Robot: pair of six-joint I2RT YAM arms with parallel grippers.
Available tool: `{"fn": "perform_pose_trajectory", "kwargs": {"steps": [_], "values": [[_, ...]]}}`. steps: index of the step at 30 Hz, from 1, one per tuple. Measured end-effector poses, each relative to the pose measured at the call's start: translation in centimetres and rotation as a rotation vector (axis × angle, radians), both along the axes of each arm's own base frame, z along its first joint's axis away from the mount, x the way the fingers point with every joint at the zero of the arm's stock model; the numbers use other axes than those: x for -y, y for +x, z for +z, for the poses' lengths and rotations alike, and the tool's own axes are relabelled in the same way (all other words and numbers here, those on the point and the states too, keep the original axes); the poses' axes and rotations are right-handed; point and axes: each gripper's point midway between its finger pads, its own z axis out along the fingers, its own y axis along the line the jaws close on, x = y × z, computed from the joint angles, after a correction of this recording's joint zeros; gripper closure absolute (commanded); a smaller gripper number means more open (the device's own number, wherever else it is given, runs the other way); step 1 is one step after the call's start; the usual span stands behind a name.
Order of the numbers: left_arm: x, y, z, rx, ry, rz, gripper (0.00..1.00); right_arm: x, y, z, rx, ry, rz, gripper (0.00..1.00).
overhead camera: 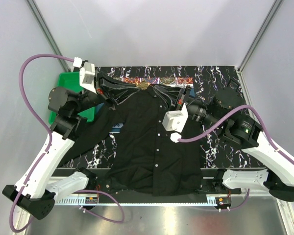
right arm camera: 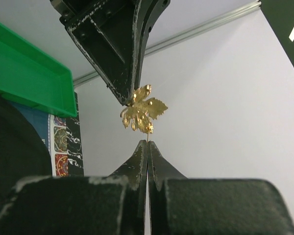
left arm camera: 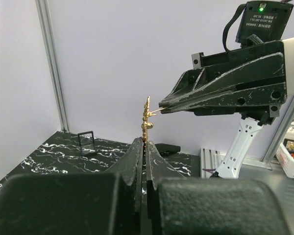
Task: Pin the brooch onto the clothing
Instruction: Open the brooch.
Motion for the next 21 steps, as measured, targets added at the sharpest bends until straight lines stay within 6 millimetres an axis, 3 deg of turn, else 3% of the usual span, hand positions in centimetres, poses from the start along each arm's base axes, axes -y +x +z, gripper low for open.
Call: {"fn": "perform_pose_trajectory", "kwargs": {"steps": [2, 5, 6, 12, 21], "values": [[-0.1, 0.0, 0.1, -0.004, -0.008, -0.006, 1.00, 0.1, 0.2, -0.1, -0.002, -0.001, -0.014, 1.00], [-0.1, -0.1, 0.1, -0.006, -0.012, -0.014, 1.00, 0.3, 0.5, -0.2, -0.004, 0.000, -0.034, 0.83], [-0.1, -0.1, 0.1, -0.006, -0.011, -0.015, 1.00, 0.4, 0.6, -0.3, -0.006, 0.001, -0.040, 0.72], [-0.2, 0.8, -0.8, -0.009, 0.020, 0.031, 1.00, 0.8, 1.2, -0.7, -0.037, 0.005, -0.077, 0.56], [-0.6, 3.0, -2.7, -0.031, 0.079, 0.144, 1.00, 0.6, 1.3, -1.1, -0.095, 0.008, -0.078, 0.59]]}}
